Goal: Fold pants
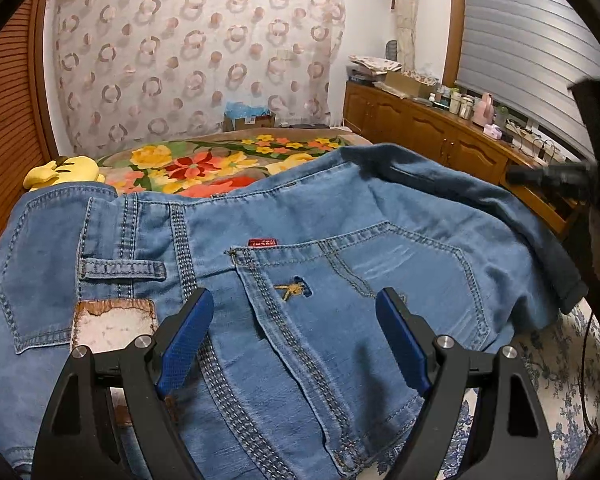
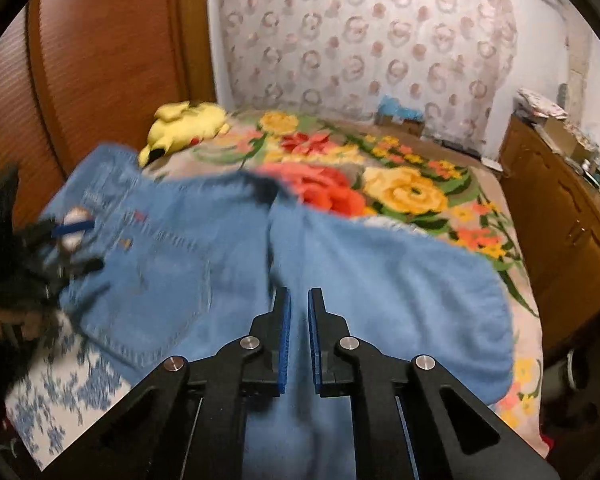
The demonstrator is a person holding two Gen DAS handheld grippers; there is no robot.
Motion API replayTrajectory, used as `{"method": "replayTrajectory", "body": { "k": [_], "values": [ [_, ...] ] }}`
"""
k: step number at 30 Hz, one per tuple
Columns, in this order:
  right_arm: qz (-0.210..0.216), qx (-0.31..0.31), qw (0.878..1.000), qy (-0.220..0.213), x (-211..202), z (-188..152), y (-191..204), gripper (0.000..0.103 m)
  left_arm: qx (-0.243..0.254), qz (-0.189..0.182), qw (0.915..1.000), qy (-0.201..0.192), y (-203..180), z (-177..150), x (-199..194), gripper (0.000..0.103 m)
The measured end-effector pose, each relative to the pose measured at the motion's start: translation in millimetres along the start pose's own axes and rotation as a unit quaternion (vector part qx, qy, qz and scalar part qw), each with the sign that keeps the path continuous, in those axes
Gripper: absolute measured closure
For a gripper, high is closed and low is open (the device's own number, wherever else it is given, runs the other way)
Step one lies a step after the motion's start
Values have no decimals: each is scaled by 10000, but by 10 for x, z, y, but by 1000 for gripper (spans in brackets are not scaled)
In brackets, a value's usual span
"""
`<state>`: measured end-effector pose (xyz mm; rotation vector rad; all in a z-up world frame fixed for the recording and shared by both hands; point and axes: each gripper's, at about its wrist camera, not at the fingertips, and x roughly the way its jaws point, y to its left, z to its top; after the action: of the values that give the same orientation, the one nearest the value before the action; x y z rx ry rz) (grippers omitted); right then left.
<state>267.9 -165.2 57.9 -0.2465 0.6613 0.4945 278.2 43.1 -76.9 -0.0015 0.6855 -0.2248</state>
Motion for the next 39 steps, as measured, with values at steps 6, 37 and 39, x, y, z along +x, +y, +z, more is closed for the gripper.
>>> {"method": "replayTrajectory", "body": {
  "k": [6,37,39],
  "values": [
    [-541,48,9985,-42,125,108,-208,99,9,6,10000,15,8,5,6,19],
    [282,160,9995,47,32,227,-523,99,55,40,9999,81,-37,-19,51,19],
    [-115,-83,9999,-31,57,285,-573,99,50,60,9999,123,-39,-37,66,19]
  ]
}}
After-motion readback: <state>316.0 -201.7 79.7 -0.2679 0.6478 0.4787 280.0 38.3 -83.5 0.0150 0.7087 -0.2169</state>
